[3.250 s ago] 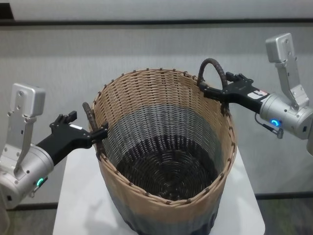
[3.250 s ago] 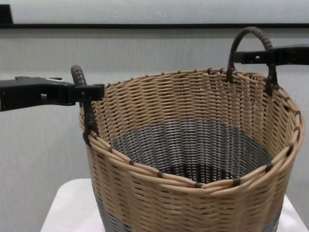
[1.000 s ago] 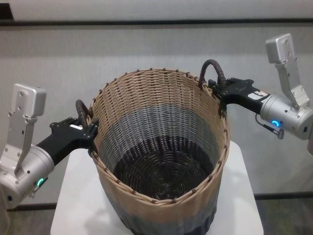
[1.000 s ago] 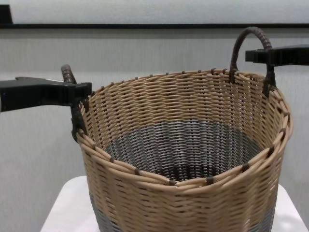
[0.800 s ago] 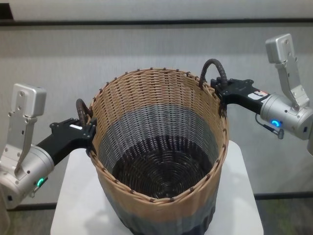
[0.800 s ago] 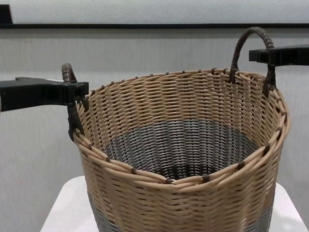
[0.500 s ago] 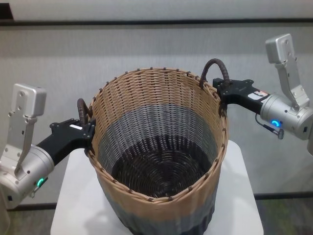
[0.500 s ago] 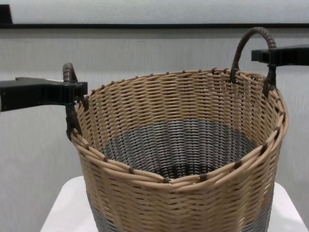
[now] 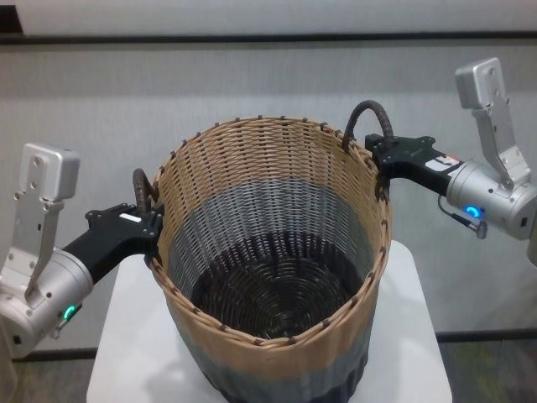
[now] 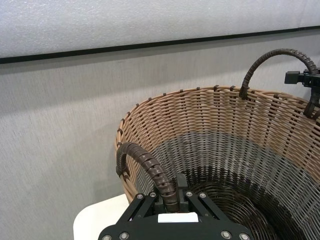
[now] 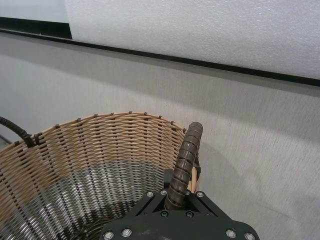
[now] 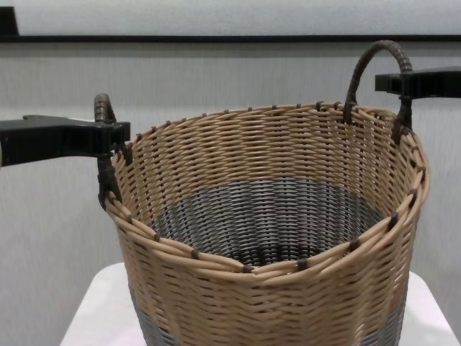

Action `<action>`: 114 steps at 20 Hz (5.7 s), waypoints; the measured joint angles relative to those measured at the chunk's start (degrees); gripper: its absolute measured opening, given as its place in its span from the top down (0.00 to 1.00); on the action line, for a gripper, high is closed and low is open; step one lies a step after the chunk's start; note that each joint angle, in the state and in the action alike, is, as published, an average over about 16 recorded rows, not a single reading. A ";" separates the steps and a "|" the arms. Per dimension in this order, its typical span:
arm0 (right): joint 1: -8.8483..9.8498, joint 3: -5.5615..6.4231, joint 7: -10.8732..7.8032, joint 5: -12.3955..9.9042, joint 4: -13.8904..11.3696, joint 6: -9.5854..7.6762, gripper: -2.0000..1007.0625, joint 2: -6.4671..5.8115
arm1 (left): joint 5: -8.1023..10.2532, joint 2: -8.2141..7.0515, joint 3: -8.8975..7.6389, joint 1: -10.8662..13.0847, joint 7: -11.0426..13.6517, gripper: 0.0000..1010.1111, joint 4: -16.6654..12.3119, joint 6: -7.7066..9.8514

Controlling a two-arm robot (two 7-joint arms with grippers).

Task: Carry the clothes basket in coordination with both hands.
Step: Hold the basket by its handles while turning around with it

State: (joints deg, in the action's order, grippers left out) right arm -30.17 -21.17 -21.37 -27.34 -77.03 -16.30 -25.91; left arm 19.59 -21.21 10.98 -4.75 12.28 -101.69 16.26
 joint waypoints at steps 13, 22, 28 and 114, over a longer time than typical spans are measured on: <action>2.49 1.27 1.01 -0.46 -5.99 -0.02 0.99 -0.43 | 0.89 -1.01 -2.02 2.14 0.08 0.83 -4.04 -0.73; 5.64 2.69 0.50 -1.85 -14.76 0.66 0.99 -2.14 | 0.53 -1.77 -3.66 3.40 -1.58 0.83 -9.53 0.37; 6.90 2.68 -0.31 -2.89 -18.15 1.16 0.99 -3.71 | -1.25 -1.63 -3.96 2.87 -2.98 0.83 -12.96 2.25; 7.94 4.09 -0.32 -6.79 -18.47 2.76 0.99 -5.64 | -6.55 1.36 -2.90 0.37 -2.79 0.83 -14.95 5.42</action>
State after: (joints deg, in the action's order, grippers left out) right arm -22.23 -17.08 -21.69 -34.13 -95.50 -13.54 -31.55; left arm 13.03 -19.84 8.08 -4.38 9.49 -116.64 21.68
